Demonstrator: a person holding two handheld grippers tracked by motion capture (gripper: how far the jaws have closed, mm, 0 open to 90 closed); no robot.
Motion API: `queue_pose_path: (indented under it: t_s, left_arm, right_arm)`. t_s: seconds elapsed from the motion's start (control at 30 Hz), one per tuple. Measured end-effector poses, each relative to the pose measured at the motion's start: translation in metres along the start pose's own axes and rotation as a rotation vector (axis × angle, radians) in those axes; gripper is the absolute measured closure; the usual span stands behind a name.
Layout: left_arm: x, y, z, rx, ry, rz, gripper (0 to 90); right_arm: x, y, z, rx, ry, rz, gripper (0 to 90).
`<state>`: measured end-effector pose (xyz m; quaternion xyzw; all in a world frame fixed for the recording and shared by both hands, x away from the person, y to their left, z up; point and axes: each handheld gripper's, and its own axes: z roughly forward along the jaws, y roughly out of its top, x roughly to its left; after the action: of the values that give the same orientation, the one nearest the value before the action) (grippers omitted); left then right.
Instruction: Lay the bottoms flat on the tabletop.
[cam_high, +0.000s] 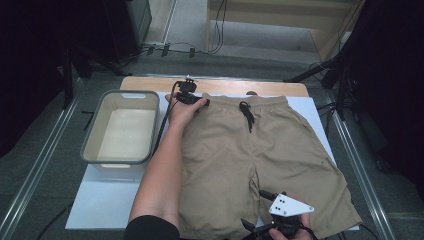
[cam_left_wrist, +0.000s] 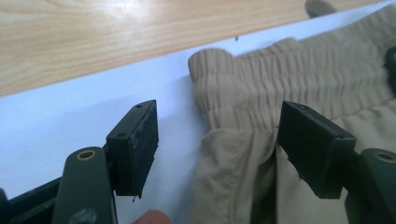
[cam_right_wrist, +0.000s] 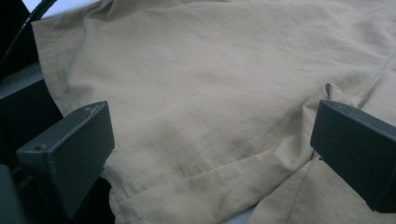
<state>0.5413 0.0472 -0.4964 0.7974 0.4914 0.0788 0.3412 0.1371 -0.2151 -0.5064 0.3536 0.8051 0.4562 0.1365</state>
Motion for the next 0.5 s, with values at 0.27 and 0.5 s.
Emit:
queue_pose_path:
  t_s: [0.27, 0.5]
  left_arm:
    - [-0.008, -0.003, 0.001, -0.003, 0.009, 0.042, 34.1]
    - [-0.011, -0.003, -0.001, 0.042, -0.025, -0.003, 78.1]
  right_arm:
    - [0.000, 0.001, 0.005, 0.008, 0.009, -0.001, 0.0]
    - [0.002, 0.001, 0.009, 0.018, 0.017, 0.002, 0.0]
